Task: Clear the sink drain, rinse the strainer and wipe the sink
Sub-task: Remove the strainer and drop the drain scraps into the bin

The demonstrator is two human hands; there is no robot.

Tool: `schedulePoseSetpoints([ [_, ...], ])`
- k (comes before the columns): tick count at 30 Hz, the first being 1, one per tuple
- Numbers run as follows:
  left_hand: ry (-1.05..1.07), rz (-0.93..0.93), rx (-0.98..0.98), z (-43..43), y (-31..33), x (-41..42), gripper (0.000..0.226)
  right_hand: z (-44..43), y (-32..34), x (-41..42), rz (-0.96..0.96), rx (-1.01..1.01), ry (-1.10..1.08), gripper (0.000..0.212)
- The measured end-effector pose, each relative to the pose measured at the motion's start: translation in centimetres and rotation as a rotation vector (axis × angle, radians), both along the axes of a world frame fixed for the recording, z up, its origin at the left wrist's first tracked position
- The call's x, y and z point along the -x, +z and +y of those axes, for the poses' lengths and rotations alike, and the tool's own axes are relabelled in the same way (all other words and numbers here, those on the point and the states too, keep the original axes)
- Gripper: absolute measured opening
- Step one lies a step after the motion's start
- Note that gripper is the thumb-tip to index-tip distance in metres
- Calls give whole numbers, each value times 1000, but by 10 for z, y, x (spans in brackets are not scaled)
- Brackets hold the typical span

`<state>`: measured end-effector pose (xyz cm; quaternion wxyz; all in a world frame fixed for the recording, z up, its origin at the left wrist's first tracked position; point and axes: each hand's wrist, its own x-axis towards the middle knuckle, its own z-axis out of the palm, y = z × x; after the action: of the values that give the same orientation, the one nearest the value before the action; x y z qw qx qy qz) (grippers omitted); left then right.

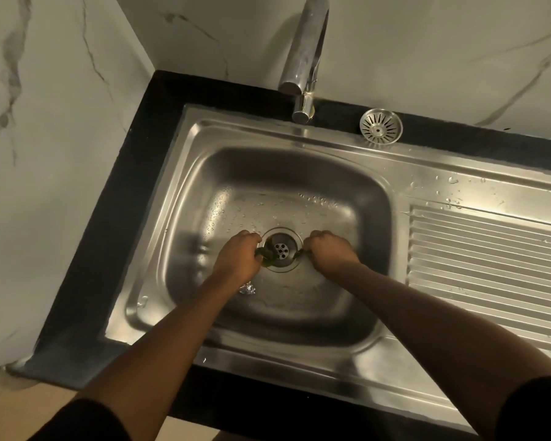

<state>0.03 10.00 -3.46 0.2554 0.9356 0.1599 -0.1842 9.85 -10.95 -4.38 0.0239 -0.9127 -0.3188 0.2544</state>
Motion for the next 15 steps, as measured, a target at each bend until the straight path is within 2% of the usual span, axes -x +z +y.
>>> schedulePoseSetpoints([
  [7,-17,67,-41,-10,-14,-4,37,14,9,0,96,-262,-391,14],
  [15,10,127,-43,-8,-14,-4,19,42,-4,10,207,-286,-443,20],
])
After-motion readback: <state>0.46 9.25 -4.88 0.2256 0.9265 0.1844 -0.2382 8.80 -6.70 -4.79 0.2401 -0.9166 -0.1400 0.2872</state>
